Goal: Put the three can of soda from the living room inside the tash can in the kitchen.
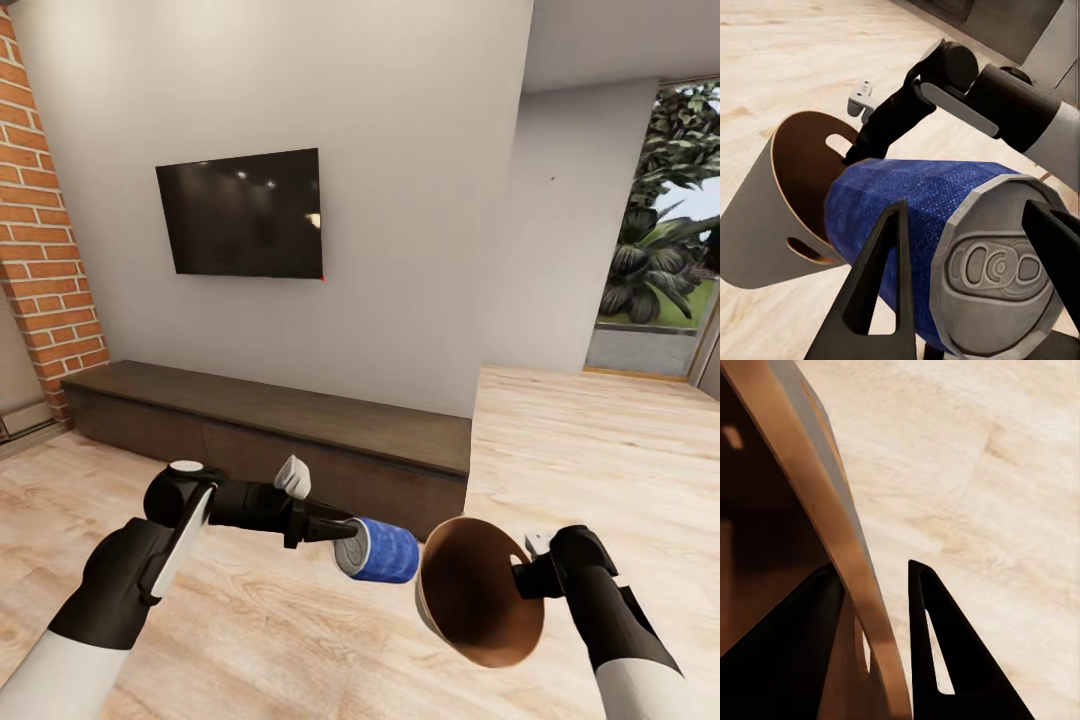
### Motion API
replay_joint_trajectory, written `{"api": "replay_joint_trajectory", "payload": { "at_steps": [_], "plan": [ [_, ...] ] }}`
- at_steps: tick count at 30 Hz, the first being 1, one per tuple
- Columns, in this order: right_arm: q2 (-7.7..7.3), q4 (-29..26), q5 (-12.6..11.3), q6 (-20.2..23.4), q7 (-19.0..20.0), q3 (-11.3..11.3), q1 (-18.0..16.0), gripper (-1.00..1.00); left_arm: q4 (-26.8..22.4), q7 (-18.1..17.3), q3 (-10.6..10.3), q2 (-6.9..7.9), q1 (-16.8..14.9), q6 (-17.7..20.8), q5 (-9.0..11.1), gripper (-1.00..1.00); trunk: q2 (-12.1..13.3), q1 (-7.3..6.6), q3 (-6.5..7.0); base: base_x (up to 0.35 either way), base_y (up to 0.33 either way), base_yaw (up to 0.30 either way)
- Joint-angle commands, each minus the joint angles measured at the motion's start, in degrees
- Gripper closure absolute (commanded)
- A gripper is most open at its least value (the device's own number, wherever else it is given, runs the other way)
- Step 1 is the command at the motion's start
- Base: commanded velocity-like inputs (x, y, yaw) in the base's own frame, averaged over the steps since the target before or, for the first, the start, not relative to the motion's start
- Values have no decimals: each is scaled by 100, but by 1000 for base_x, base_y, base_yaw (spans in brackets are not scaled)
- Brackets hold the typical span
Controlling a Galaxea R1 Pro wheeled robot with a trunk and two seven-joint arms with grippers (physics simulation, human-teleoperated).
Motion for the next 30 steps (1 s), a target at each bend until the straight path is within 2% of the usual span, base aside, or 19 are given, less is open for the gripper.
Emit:
{"api": "replay_joint_trajectory", "payload": {
  "at_steps": [1,5,9,11,12,15,16,22,25,30],
  "plan": [
    [15,12,-74,14,20,19,-5,100,-19,-11,1,-2,1,19,-4,100,-1,0,1,0,0,0],
    [70,60,-59,14,18,140,-9,100,-64,-43,-5,-14,0,71,-4,100,-1,0,1,0,0,0],
    [200,88,-49,14,13,250,-10,100,-80,-45,-15,-131,0,95,-5,100,-1,0,1,0,0,0],
    [303,94,-40,14,9,279,-11,100,-74,-26,-28,-341,-4,98,-27,100,-1,0,1,0,0,0],
    [363,97,-37,14,6,293,-11,100,-64,-2,-39,-506,-5,98,-55,100,-1,0,1,0,0,0],
    [452,99,-29,14,1,306,-11,100,-52,102,-55,-691,-7,98,-81,100,-1,0,1,0,0,0],
    [518,100,11,14,-14,322,-11,100,-42,220,-63,-763,-7,96,-94,100,-1,0,1,0,0,0],
    [793,95,318,14,-52,401,-30,100,103,685,-80,-932,-8,76,-105,100,-1,0,1,0,0,0],
    [854,94,384,14,-57,416,-55,100,219,873,-83,-1003,-8,53,-116,100,-1,0,1,0,0,0],
    [903,92,438,14,-61,426,-76,100,675,1557,-161,-1074,-8,-113,-112,100,-1,0,1,0,0,0]
  ]
}}
